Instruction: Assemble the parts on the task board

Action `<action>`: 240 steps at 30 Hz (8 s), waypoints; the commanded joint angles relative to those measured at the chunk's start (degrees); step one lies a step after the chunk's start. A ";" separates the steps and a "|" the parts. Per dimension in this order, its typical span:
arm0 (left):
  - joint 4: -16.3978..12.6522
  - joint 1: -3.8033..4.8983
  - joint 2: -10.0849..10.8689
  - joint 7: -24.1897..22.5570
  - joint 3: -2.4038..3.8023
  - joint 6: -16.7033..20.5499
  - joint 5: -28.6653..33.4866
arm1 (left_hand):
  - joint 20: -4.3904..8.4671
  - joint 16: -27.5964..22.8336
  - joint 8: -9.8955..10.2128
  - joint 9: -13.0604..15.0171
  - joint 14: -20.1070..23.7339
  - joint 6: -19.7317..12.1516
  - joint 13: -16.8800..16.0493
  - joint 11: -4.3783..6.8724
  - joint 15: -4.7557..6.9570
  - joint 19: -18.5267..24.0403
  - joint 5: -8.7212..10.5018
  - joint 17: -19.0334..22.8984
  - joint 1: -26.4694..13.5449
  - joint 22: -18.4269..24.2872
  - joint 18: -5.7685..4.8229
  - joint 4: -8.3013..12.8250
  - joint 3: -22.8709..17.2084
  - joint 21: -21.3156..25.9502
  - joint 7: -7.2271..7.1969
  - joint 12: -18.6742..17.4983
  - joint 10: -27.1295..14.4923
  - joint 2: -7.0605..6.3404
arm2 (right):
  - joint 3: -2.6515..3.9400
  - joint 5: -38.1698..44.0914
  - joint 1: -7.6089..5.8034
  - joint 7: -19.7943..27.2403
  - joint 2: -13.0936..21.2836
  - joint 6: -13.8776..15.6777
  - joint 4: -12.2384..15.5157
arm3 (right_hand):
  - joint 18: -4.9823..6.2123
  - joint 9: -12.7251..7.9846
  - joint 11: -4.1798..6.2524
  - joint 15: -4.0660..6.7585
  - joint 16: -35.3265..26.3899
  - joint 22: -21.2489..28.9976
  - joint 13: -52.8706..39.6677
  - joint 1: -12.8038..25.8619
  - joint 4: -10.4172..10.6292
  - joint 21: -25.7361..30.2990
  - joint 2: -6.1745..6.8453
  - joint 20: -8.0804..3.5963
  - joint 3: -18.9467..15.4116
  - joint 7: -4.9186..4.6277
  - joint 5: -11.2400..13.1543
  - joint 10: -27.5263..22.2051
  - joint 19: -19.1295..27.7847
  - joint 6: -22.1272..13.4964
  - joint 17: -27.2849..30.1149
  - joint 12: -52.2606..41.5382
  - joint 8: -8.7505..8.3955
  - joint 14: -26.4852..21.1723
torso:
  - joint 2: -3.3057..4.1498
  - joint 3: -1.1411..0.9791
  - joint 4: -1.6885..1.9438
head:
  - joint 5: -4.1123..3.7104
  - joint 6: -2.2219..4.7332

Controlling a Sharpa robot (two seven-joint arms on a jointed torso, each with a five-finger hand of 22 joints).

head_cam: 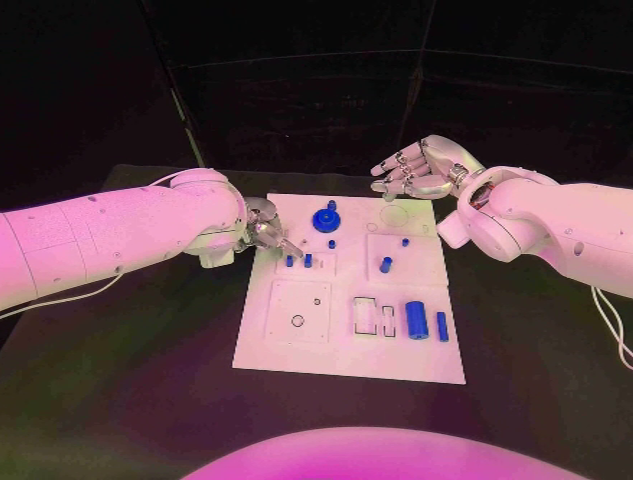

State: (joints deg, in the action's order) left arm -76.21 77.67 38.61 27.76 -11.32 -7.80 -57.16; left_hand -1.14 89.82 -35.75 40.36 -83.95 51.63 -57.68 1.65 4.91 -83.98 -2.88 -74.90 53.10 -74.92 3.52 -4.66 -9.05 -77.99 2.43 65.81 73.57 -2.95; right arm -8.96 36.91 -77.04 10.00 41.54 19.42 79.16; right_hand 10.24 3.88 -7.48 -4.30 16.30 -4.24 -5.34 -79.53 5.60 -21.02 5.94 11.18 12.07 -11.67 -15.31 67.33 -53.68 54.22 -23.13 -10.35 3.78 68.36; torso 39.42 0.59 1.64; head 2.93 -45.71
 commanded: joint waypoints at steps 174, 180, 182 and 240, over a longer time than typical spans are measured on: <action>14.05 -2.71 -14.08 -34.54 -2.19 10.96 -29.11 | -3.64 -17.43 29.93 -34.63 -0.10 5.61 54.05 -6.39 -4.45 2.41 0.18 12.06 22.60 23.46 4.11 13.23 -7.91 26.03 5.27 -53.91 -12.85 -0.20 | 0.07 62.81 0.48 0.11 -3.02 11.83 -4.38 | 0.10 -0.06 1.45 1.37 -3.16 -0.74 1.71 -4.89 -0.26 0.10 3.57 0.45 10.50 1.80 6.85 -0.05 0.31 3.99 2.98 0.51 0.19 0.79 | 0.04 -0.07 0.03 | -2.66 2.16; 13.99 -2.72 -14.13 -34.33 -2.19 11.00 -29.11 | -3.66 -17.35 29.88 -34.64 -0.13 5.89 54.02 -6.40 -4.46 2.40 0.17 12.03 22.58 23.36 4.10 13.16 -8.10 25.95 5.37 -54.02 -12.81 -0.01 | 0.07 62.56 0.48 0.09 -3.03 11.76 -4.44 | 0.10 -0.06 1.42 1.35 -3.21 -0.73 1.71 -4.89 -0.22 0.12 3.63 0.46 10.58 1.77 6.85 -0.08 0.33 3.96 3.00 0.53 0.16 0.78 | 0.05 -0.06 0.00 | -2.64 2.17; 14.00 -2.73 -14.13 -34.23 -2.19 11.04 -29.11 | -3.66 -17.30 29.81 -34.63 -0.15 6.16 54.00 -6.38 -4.45 2.39 0.17 12.00 22.64 23.26 4.09 13.13 -8.30 25.86 5.40 -54.05 -12.68 0.22 | 0.07 62.49 0.48 0.09 -3.03 11.74 -4.46 | 0.10 -0.06 1.42 1.35 -3.21 -0.73 1.71 -4.89 -0.22 0.12 3.63 0.46 10.58 1.77 6.85 -0.08 0.33 3.96 3.00 0.53 0.16 0.78 | 0.05 -0.06 0.00 | -2.64 2.17; 6.34 -2.76 -2.36 -35.60 2.16 14.25 -23.54 | -3.14 -16.18 29.15 -34.61 -0.85 11.06 53.89 -5.71 -3.86 1.74 0.19 11.66 23.24 19.79 3.60 14.40 -13.76 22.71 5.56 -55.84 -6.67 2.30 | 0.06 60.45 0.47 -2.32 -2.48 8.31 -5.39 | 0.09 -0.04 1.16 1.11 -3.52 -0.65 1.70 -4.32 0.72 0.35 3.85 0.65 11.29 1.46 6.88 -0.31 0.50 3.92 3.16 0.68 0.14 0.76 | 0.06 -0.02 0.03 | -1.98 2.55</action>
State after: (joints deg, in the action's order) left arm -69.92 74.89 36.23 -8.26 -9.18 8.08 -81.62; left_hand -4.41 73.40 -6.83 5.83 -83.95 62.58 -3.78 -4.09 0.80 -81.92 -2.82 -63.30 76.40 -55.06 7.98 9.72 -22.55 -54.92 7.79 10.21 66.65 -0.26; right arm -8.93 97.38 -76.45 8.00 39.09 28.20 73.76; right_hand 10.25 3.93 -6.35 -2.86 12.97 -4.94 -3.74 -84.14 6.14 -20.81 9.64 11.78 23.24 -9.80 -8.81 67.24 -53.46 58.28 -20.05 -9.87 4.21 69.01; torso 39.45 0.55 1.76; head 0.79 -43.13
